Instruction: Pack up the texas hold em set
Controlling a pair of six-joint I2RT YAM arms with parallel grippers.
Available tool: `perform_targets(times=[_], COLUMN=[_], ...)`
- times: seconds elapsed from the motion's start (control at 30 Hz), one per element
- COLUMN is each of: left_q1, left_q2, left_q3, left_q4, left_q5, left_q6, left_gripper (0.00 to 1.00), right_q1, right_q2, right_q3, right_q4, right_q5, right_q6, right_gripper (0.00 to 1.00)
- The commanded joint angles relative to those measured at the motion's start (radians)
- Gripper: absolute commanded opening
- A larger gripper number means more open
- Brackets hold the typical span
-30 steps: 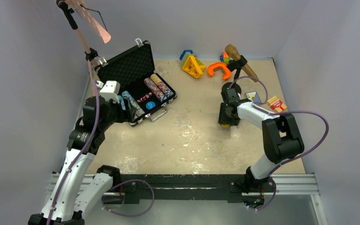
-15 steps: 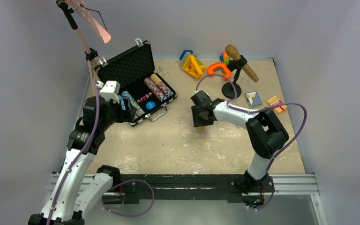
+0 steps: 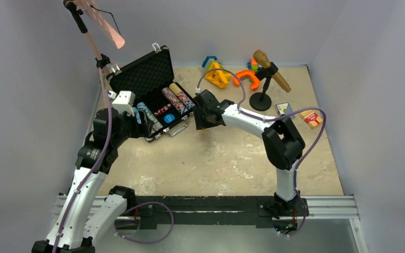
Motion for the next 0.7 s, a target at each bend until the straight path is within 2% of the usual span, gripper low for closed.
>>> perform_targets(times=[0.0, 0.43, 0.67], left_q1=[-0.005, -0.005, -0.005], left_q2=[-0.002, -0.002, -0.004], left_q3=[-0.001, -0.001, 0.002], left_q4=[0.036, 0.036, 0.037], left_q5=[-0.01, -0.009, -0.007], left_q6=[-0.015, -0.015, -0.016], left_gripper=[0.75, 0.75, 0.75], right_q1=[0.025, 0.04, 0.04], right_q2=[0.046, 0.404, 0.529], right_q3=[0.177, 0.718, 0.884], right_q4=[0.022, 0.077, 0.137], right_q5=[-0.004, -0.131, -0.164], right_q6=[-0.038, -0.076, -0.073], right_gripper=[0.33, 0.32, 0.32])
